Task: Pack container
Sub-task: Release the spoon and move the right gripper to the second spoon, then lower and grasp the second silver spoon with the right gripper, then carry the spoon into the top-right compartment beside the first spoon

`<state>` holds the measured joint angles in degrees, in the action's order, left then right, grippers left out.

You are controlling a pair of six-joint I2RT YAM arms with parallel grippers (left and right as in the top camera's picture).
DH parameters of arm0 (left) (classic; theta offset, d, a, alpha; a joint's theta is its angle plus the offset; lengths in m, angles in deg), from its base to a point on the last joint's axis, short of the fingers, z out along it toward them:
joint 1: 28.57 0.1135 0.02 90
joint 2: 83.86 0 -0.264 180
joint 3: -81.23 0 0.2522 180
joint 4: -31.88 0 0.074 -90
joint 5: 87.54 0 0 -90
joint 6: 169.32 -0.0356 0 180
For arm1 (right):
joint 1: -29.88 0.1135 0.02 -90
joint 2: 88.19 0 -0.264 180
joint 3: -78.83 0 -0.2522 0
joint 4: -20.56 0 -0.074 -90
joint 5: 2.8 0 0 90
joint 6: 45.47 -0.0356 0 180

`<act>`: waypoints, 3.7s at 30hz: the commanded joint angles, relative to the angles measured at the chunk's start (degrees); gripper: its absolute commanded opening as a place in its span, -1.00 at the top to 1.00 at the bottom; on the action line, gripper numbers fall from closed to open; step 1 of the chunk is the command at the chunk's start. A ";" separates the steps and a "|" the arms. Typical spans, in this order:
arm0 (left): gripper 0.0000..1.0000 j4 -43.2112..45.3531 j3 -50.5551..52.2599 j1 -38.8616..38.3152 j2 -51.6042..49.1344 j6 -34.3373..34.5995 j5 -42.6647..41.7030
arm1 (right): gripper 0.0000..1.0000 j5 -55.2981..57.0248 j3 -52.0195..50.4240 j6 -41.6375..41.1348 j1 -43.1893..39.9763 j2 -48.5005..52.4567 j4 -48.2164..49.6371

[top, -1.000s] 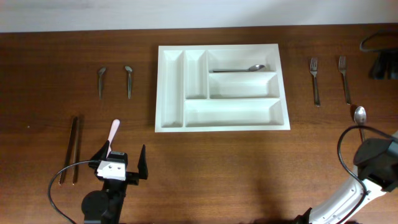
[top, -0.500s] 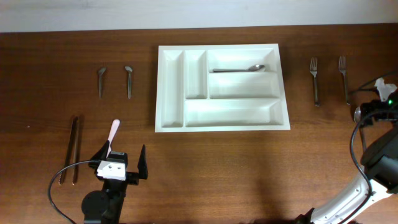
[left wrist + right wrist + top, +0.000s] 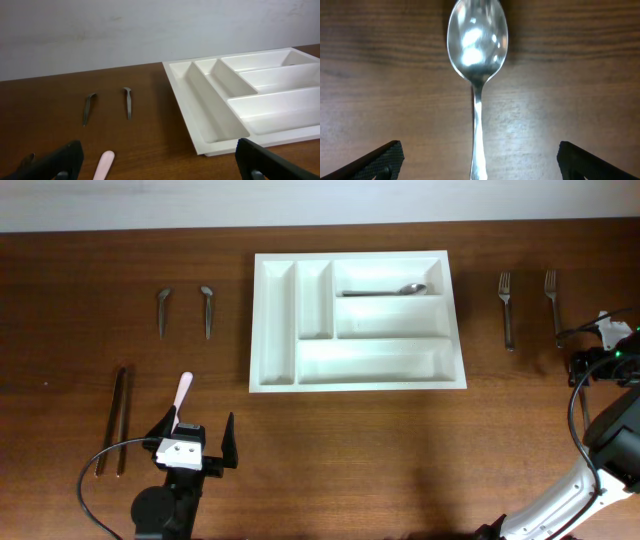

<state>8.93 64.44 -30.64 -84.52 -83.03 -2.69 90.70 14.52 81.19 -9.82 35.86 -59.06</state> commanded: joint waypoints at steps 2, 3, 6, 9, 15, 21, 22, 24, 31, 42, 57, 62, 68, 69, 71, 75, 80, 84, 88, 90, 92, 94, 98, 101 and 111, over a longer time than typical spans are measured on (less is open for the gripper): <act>-0.98 0.17 0.37 0.42 0.37 -0.92 0.42 | -0.97 -1.38 -0.55 0.63 0.09 2.40 0.92; -0.98 0.17 0.37 0.42 0.37 -0.92 0.42 | -0.98 -1.38 -0.55 0.61 0.13 2.89 0.92; -0.98 0.17 0.37 0.42 0.37 -0.92 0.42 | -0.98 -1.38 -0.55 0.61 0.33 4.15 0.90; -0.98 0.17 0.37 0.42 0.37 -0.92 0.42 | -0.98 -1.38 -0.55 0.63 0.39 4.76 1.07; -0.98 0.17 0.37 0.42 0.37 -0.92 0.42 | -0.97 -1.38 -0.55 0.59 0.39 5.73 1.11; -0.98 0.17 0.37 0.42 0.37 -0.92 0.42 | -0.97 -1.42 -0.70 0.42 0.66 6.80 1.09; -0.98 0.17 0.37 0.42 0.37 -0.92 0.42 | -0.98 -1.44 -0.70 0.42 0.72 6.80 1.25; -0.98 0.17 0.37 0.42 0.37 -0.92 0.42 | -0.98 -1.44 -0.70 0.42 0.72 6.84 1.62; -0.98 0.17 0.37 0.42 0.37 -0.92 0.42 | -0.97 -1.40 -0.79 0.46 0.68 6.86 2.56; -0.98 0.17 0.37 0.42 0.37 -0.92 0.42 | -0.97 -1.42 -0.79 0.61 0.68 7.89 2.56; -0.98 0.17 0.37 0.42 0.37 -0.92 0.42 | -0.99 -1.40 -1.11 0.61 0.66 10.27 2.27; -0.98 0.17 0.37 0.42 0.37 -0.92 0.42 | -0.76 -1.40 -1.11 0.59 0.68 10.47 2.49; -0.98 0.17 0.37 0.42 0.37 -0.92 0.42 | 0.00 -1.44 -1.11 0.37 0.68 10.47 2.47; -0.98 0.17 0.37 0.42 0.37 -0.92 0.42 | 0.10 -1.57 -1.11 0.37 0.70 10.47 2.47; -0.98 0.17 0.37 0.42 0.37 -0.92 0.42 | 0.27 -1.57 -1.11 0.13 0.70 10.47 2.49; -0.98 0.17 0.37 0.42 0.37 -0.92 0.42 | 0.51 -1.57 -1.11 -0.07 0.68 10.47 2.51; -0.98 0.17 0.37 0.42 0.37 -0.92 0.42 | 0.81 -1.57 -1.11 -0.09 0.70 10.47 2.78; -0.98 0.17 0.37 0.42 0.37 -0.92 0.42 | 0.93 -1.57 -1.11 -0.39 0.68 10.47 2.93; -0.98 0.17 0.37 0.42 0.37 -0.92 0.42 | 0.93 -1.62 -0.96 -5.42 0.81 10.47 3.80; -0.98 0.17 0.37 0.42 0.37 -0.92 0.42 | 0.92 -1.66 -0.59 -7.61 1.07 10.45 3.82; -0.98 0.17 0.37 0.42 0.37 -0.92 0.42 | 0.92 -1.84 0.59 -11.56 1.64 10.45 3.76; -0.98 0.17 0.37 0.42 0.37 -0.92 0.42 | 0.93 -1.81 3.13 -17.57 2.73 10.34 3.67; -0.99 0.17 0.37 0.42 0.37 -0.92 0.42 | 0.93 -1.84 10.49 -26.95 5.86 10.01 1.95; -0.99 0.17 0.37 0.42 0.37 -0.92 0.42 | 0.93 -1.84 18.43 -31.71 8.98 10.01 -0.74; -0.98 0.17 0.37 0.42 0.37 -0.92 0.42 | 0.92 -4.17 41.55 -56.02 20.04 10.01 -3.72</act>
<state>8.93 64.44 -30.64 -84.52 -83.03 -2.69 88.65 52.34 36.43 8.14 46.46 -62.43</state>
